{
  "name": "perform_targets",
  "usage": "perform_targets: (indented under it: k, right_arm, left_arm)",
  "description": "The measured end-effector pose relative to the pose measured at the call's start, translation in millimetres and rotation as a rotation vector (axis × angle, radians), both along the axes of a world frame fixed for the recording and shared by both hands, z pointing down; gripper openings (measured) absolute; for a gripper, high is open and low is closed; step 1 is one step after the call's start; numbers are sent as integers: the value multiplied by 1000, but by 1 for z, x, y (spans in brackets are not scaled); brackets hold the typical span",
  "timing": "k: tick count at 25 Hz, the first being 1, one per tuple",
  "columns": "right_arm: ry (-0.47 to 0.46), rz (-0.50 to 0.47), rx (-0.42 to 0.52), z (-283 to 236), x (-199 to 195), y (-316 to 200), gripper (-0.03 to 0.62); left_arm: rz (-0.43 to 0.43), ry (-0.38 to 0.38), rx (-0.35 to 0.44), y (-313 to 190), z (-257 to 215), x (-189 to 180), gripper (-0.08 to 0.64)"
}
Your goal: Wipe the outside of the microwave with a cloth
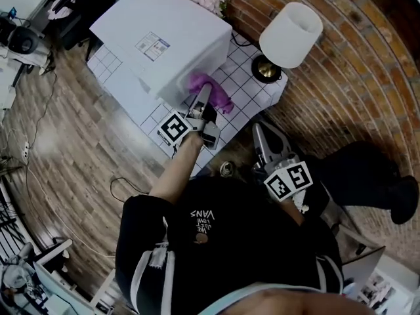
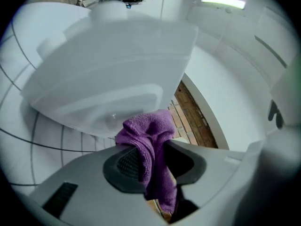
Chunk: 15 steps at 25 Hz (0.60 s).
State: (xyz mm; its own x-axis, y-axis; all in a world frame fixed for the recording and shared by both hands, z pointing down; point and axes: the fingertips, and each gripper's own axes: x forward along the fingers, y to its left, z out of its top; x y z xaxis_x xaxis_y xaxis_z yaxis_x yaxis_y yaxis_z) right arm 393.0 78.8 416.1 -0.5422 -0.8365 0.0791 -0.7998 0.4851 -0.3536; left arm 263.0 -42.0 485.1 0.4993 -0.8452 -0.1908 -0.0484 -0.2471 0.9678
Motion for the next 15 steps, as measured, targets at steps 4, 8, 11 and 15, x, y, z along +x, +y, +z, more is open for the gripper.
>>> perform_targets:
  k: [4, 8, 11, 15]
  right_arm:
    - [-2, -79, -4, 4, -23, 1, -3]
    - [-2, -127, -4, 5, -38, 5, -3]
    - [3, -144, -6, 6, -43, 9, -2]
    - [10, -132, -7, 6, -40, 13, -2]
  left_arm:
    - [-91, 24, -65, 42, 23, -40, 132]
    - [-185, -50, -105, 66, 52, -80, 132]
    - [-211, -87, -113, 68, 65, -96, 132]
    - [-214, -71, -136, 53, 76, -96, 132]
